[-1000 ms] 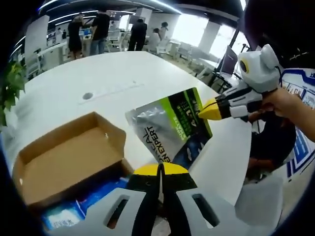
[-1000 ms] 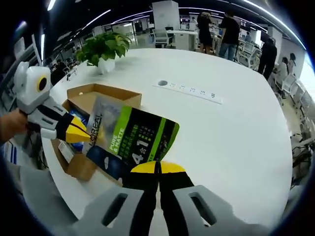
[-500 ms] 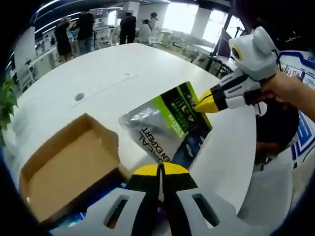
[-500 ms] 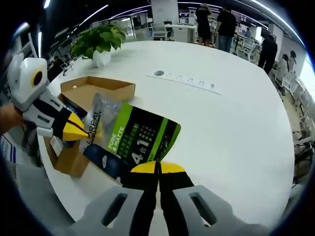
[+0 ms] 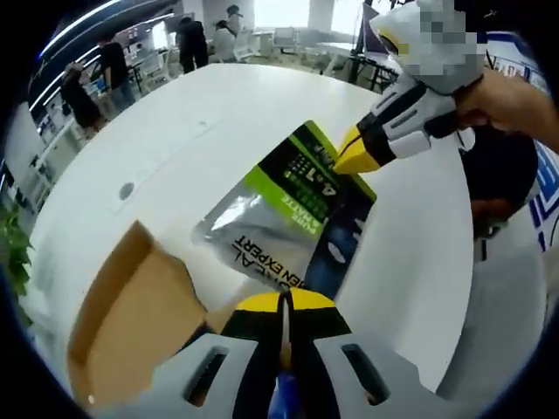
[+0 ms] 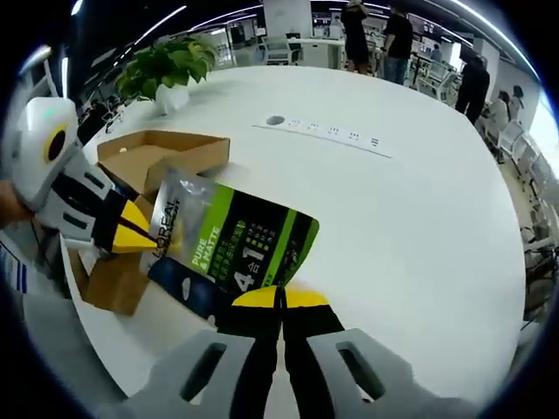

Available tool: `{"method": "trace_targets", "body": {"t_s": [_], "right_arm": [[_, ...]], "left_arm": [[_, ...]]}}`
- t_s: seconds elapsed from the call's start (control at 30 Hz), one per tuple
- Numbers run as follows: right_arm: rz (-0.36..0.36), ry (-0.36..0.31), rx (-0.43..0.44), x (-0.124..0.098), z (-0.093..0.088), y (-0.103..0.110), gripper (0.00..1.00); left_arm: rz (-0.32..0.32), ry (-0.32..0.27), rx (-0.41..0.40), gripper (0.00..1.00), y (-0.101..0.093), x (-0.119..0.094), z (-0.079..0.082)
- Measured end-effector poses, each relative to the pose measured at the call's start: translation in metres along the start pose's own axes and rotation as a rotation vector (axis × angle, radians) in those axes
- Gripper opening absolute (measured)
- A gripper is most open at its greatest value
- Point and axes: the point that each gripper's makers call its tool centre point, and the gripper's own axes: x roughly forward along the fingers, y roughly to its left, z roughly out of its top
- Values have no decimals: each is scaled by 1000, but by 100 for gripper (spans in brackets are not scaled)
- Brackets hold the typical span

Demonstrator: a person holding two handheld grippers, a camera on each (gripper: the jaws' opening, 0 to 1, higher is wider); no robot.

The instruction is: Operate the shoe box by opening the lid, removing the specified soft item, and placing it in the target area until the item is outside and the box remains undamaged.

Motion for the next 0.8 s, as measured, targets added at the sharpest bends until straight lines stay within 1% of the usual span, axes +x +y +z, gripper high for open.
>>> {"method": "trace_targets", "body": {"t_s": [0.03,0.13,0.23,0.5,0.63,0.8], "right_arm": [[0,0,1,0,0,0,0],[4,5,5,3,-5,-1,0],[5,1,3,5,-6,-1,0],[2,5,22,15,-13,-4,0],[1,3,24,18,-16,-5,0],[6,4,39,22,-20,-5,0]], "left_arm": [[3,10,23,0,0,2,-1],[7,31,31,0,0,7,-3],[11,56,68,0,-3,12,-6],[7,84,109,0,-3,21,-10],[29,101,159,0,0,23,-10],[37,107,176,0,2,23,-10]]}}
